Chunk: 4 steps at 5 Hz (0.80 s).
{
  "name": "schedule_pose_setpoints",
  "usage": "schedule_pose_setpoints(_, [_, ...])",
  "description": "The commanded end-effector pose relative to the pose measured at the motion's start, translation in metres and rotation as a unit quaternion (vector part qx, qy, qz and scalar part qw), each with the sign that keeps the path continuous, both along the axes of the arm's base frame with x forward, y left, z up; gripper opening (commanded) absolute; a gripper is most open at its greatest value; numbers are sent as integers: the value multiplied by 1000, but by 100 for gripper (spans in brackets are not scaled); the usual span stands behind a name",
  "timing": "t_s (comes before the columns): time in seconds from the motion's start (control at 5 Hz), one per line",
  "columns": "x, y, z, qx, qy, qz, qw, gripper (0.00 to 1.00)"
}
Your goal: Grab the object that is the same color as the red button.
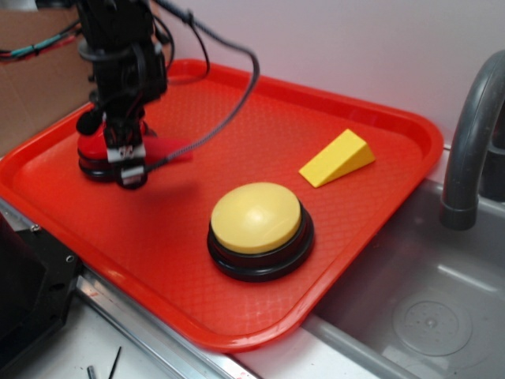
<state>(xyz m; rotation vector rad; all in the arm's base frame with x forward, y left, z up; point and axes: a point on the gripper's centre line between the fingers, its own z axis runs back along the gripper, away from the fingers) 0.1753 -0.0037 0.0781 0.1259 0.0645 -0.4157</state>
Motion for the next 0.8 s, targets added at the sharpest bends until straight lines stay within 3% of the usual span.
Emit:
schedule_pose_setpoints(0.0, [9,17,96,18,-62,204,977,0])
schedule_pose_setpoints(0.2, [4,22,122,5,-44,302,952,0])
schedule_pose_setpoints(0.4, [-1,19,132,13,-68,325,943,0])
schedule_pose_setpoints(0.6, [-2,16,134,7,-72,297,952,0])
